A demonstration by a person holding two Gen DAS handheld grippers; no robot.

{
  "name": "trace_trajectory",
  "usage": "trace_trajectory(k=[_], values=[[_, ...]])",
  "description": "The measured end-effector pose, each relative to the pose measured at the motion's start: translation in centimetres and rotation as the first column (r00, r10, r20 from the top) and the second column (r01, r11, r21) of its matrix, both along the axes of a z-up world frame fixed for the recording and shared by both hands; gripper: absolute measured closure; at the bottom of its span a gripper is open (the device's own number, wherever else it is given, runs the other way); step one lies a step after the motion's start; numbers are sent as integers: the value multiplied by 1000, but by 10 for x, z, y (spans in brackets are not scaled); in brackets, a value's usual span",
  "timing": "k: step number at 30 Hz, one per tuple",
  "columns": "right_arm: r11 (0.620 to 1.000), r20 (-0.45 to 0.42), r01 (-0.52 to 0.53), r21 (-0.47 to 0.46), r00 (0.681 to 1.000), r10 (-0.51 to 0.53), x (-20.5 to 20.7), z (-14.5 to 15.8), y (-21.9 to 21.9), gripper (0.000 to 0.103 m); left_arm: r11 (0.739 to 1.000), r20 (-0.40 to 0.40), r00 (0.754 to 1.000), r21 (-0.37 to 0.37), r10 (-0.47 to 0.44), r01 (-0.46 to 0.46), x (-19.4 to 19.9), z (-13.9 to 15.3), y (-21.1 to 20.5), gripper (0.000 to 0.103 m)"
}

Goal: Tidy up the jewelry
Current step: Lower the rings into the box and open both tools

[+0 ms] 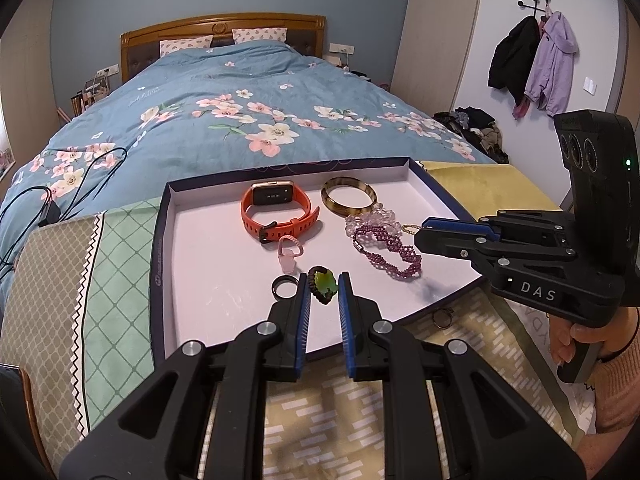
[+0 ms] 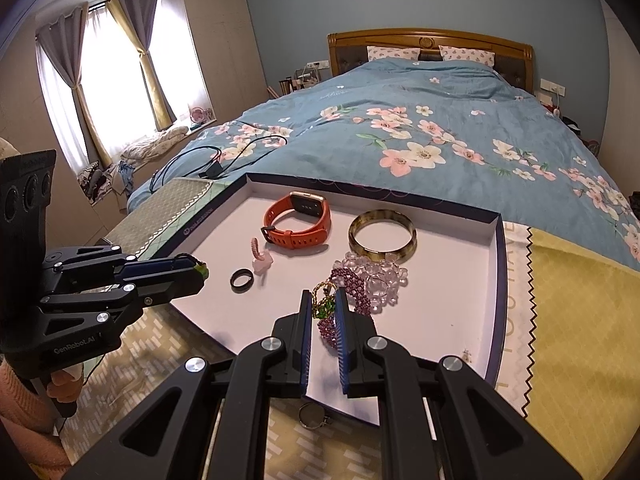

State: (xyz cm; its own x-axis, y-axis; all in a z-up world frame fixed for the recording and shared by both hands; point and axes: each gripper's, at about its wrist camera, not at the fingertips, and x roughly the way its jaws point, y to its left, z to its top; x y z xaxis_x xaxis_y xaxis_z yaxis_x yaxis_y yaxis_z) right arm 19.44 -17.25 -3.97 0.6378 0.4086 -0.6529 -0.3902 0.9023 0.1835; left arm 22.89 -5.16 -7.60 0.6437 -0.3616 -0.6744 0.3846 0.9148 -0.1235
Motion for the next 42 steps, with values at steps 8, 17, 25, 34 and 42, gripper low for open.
trace_trajectory(k=[8,17,25,34,42], values=[[1000,-30,6,-11,1000,-7,6,-8,1,93,1000,-22,1000,24,2,-1,9,-8,-5,89],[1000,-45,11,-23,999,-12,10,-12,2,93,1000,-35,999,31,4,-2,15,-11,-7,89],[999,-53,12,-33,999,-13,15,-14,5,93,999,-51,999,38,7,-5,19,-16,-8,89],[999,-66,13,-44,998,-16,20,-17,6,93,999,-70,997,33,11,-9,25,-21,-8,89],[999,-74,17,-44,997,-20,23,-19,7,93,999,-87,996,36,10,-7,30,-26,-11,88]])
